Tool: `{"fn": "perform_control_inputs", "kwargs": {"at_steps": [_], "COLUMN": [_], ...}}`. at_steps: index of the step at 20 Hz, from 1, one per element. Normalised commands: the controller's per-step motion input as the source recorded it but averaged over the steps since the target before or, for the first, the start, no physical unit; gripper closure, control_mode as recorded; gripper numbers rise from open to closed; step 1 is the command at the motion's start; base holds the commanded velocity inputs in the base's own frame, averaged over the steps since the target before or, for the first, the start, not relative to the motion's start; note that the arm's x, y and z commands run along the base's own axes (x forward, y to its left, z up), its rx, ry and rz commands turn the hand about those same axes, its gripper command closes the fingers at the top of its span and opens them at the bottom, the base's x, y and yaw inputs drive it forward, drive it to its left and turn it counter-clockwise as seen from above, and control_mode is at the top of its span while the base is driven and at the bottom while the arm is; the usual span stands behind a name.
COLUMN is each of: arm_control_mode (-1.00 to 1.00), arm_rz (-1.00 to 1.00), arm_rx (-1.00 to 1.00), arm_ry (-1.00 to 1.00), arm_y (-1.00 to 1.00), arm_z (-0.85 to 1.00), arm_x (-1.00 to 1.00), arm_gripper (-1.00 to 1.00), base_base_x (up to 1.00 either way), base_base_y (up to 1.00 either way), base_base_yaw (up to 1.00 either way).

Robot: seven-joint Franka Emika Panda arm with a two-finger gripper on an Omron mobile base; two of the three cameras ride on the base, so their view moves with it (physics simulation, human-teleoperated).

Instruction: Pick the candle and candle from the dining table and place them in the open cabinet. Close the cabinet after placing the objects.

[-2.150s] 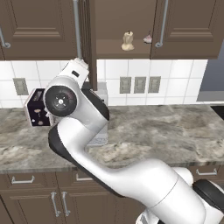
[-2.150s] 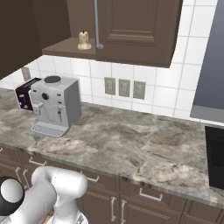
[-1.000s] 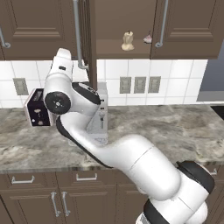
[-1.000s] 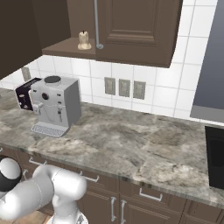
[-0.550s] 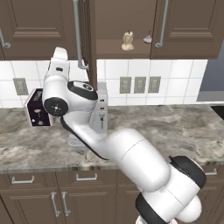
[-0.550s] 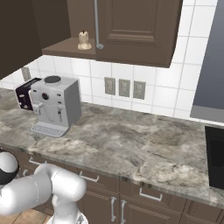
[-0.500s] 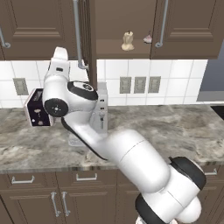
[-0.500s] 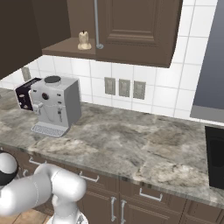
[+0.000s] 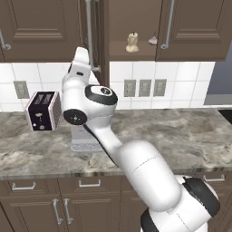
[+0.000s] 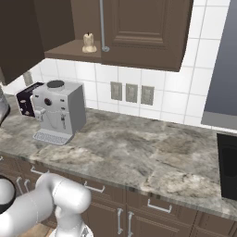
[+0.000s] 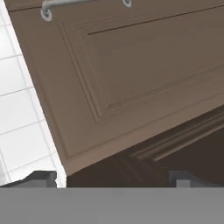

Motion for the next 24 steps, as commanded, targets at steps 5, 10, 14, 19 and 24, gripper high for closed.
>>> {"fn": "perform_control_inputs", "kwargs": {"at_steps": [5,10,14,19,24], "arm_control_mode": [-1.00,-1.00,-1.00,-1.00,-1.00], "arm_rz": [-0.19,-0.24,-0.24,-0.21,-0.16], "arm_rx": [0.23,0.31,0.35,0.32,0.30], "arm_ry": [-0.16,-0.19,-0.20,-0.23,-0.23], "arm_y": [-0.59,-0.68,-0.79,-0.82,-0.78], "arm_z": [0.00,0.07,0.21,0.54,0.52], "arm_x": [-0.02,0.00,0.01,0.24,0.35], "arm_gripper": [-1.00,-1.00,-1.00,-1.00,-1.00], "base_base_x": [0.00,0.00,0.00,0.00,0.00], "base_base_y": [0.00,0.00,0.00,0.00,0.00], "base_base_yaw": [0.00,0.00,0.00,0.00,0.00]}}
